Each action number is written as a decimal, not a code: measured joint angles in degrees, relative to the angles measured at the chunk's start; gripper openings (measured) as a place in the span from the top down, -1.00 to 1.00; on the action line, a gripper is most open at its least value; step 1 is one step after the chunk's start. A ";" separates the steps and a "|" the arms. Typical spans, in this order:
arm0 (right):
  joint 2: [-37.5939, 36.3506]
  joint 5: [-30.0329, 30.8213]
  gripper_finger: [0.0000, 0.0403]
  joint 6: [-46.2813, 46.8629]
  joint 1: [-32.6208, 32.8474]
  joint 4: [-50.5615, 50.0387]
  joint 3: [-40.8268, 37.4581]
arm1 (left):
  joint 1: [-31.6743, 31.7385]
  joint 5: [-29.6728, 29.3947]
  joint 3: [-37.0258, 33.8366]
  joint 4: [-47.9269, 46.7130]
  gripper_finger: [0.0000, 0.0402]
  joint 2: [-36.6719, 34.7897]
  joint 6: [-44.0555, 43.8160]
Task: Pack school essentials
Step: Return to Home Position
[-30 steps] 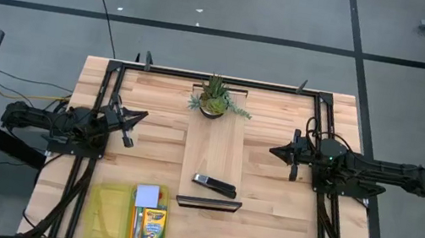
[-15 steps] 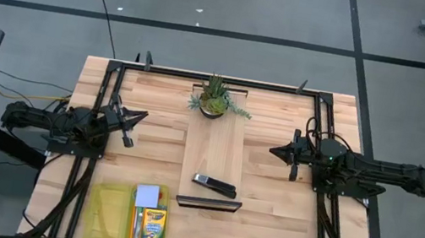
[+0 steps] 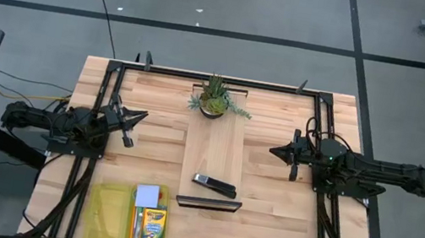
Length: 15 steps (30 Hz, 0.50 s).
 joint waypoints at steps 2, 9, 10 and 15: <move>0.00 0.00 0.97 0.00 -0.01 0.00 0.00 | 0.00 -0.01 0.00 0.00 0.83 0.01 0.00; 0.00 0.00 0.97 0.00 0.00 0.00 0.00 | -0.02 0.01 0.00 0.00 0.88 0.01 0.00; 0.00 0.00 0.97 0.00 -0.01 0.00 0.00 | 0.00 0.01 0.00 0.01 0.88 0.01 0.00; 0.00 0.00 0.97 0.00 0.00 0.00 0.00 | -0.01 0.00 0.00 -0.01 0.84 0.01 0.00</move>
